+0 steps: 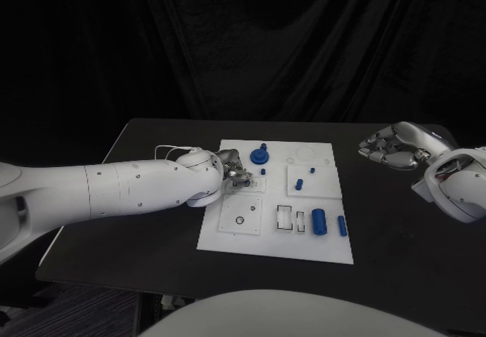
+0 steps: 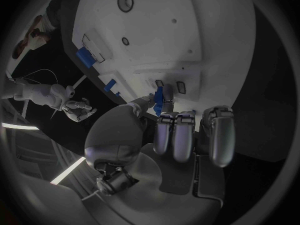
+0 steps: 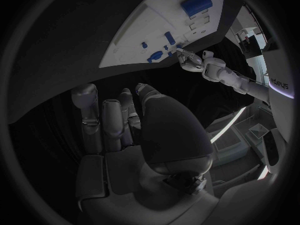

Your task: Assemble the parts on the task board

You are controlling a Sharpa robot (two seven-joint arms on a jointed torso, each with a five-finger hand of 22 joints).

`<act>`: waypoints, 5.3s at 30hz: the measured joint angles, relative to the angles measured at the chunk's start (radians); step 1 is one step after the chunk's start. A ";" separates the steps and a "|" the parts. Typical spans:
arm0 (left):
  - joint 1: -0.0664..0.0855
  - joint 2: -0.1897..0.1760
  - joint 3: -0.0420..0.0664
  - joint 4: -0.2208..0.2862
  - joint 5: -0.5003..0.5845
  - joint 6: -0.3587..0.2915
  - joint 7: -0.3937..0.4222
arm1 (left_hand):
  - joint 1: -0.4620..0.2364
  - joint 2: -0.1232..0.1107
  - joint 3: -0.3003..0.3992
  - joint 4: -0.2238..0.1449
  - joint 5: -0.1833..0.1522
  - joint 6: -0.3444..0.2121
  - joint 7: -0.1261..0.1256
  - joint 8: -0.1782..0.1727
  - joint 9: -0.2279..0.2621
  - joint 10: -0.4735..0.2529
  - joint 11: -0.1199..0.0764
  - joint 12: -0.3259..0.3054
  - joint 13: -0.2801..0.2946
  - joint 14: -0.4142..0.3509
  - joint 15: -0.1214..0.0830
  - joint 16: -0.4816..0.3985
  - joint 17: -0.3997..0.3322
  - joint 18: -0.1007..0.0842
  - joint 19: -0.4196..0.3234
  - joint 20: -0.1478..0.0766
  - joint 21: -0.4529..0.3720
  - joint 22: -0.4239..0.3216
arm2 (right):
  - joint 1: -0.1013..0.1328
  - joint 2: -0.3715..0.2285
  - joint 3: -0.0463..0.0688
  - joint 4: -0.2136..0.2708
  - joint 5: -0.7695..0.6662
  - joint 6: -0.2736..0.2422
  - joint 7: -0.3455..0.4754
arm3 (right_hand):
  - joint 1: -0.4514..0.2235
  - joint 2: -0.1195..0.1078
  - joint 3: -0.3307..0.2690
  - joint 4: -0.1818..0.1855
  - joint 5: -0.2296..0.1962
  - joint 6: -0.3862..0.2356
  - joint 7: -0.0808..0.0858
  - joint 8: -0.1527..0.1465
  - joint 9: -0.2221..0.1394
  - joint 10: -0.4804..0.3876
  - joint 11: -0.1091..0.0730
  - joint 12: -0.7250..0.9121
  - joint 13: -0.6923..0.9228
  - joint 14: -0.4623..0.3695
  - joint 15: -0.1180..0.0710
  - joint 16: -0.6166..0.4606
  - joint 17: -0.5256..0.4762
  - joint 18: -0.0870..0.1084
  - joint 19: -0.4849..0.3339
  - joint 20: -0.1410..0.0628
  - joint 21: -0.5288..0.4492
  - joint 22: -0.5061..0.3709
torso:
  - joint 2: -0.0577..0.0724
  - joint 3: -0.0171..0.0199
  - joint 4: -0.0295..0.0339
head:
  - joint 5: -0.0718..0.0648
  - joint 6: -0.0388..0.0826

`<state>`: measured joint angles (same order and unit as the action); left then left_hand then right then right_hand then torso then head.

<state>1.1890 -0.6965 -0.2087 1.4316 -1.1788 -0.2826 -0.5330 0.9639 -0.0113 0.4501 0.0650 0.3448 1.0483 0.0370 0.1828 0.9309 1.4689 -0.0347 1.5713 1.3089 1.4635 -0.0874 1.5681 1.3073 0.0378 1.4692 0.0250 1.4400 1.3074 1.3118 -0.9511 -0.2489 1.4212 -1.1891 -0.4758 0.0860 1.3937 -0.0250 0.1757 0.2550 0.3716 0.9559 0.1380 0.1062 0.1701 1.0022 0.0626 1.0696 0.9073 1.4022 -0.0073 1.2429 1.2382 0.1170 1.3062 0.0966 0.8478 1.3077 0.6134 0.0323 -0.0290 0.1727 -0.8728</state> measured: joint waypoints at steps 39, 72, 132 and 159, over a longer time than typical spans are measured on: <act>-0.002 -0.011 0.005 0.008 -0.002 0.033 -0.002 | -0.028 0.004 -0.141 0.124 -0.142 -0.018 0.016 -0.034 0.001 -0.002 0.009 0.000 0.000 0.004 0.004 0.000 0.000 0.000 -0.009 0.009 -0.027 0.000 | -0.001 0.004 0.000 -0.002 0.000 0.012 -0.006 | 0.008 0.000 0.008 -0.003 0.016 0.000 0.000 0.000 0.000 0.000 0.000 0.000 -0.003 0.000 0.000 0.000 -0.002 0.000 0.000 0.000 -0.004 0.000 | 0.000 0.0001 -0.0001 | -0.004 0.000; -0.007 -0.038 -0.001 0.035 -0.002 0.015 0.001 | -0.014 0.046 -0.340 0.223 -0.028 0.013 -0.005 0.032 0.060 -0.002 0.001 -0.004 0.000 0.004 0.000 0.000 0.000 0.000 -0.001 0.001 -0.032 0.000 | -0.002 0.000 0.000 -0.002 0.000 0.019 -0.013 | 0.008 0.000 0.014 -0.003 0.034 0.000 0.000 0.000 -0.001 0.000 0.000 0.000 -0.005 0.000 0.000 0.000 -0.003 0.000 0.000 0.000 -0.009 0.000 | 0.000 -0.0002 -0.0002 | -0.005 0.000; 0.167 0.159 -0.003 -0.218 0.150 0.600 -0.080 | 0.084 0.095 -0.419 0.209 -0.074 0.013 0.006 -0.054 -0.016 -0.002 0.001 -0.004 0.000 0.002 -0.005 0.000 0.000 0.000 -0.005 -0.002 -0.017 0.000 | -0.003 0.007 0.000 -0.004 0.000 0.019 -0.018 | 0.008 0.000 0.025 0.003 0.055 0.000 0.000 0.000 -0.001 0.000 0.000 0.000 -0.006 0.000 0.000 0.000 -0.003 0.000 0.000 0.000 -0.009 0.000 | 0.002 0.0000 -0.0021 | 0.008 0.000; 0.160 0.180 -0.003 -0.239 0.151 0.603 -0.083 | 0.118 0.088 -0.391 0.182 0.027 0.024 0.002 -0.058 -0.012 -0.002 0.001 -0.004 0.000 0.004 -0.003 0.000 0.000 0.000 -0.005 -0.002 -0.036 0.000 | -0.005 0.010 0.000 -0.005 0.000 0.021 -0.018 | 0.008 0.000 0.028 0.000 0.062 0.000 0.000 0.000 -0.001 0.000 0.000 0.000 -0.008 0.000 0.000 0.000 -0.005 0.000 0.000 0.000 -0.015 0.000 | 0.001 0.0001 -0.0022 | 0.013 0.000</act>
<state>1.3486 -0.5161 -0.2113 1.1926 -1.0280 0.3203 -0.6155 1.0818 0.0766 0.0588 0.2465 0.3718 1.0719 0.0394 0.1252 0.9185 1.4669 -0.0333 1.5672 1.3089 1.4673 -0.0905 1.5681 1.3073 0.0377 1.4638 0.0231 1.4038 1.3075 1.3069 -0.9409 -0.2489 1.4162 -1.1893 -0.4551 0.0682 1.4015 -0.0248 0.2032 0.2551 0.4331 0.9560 0.1380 0.1062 0.1695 1.0022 0.0626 1.0696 0.8990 1.4023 -0.0073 1.2429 1.2336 0.1171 1.3061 0.0966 0.8325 1.3073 0.6148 0.0324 -0.0312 0.1854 -0.8727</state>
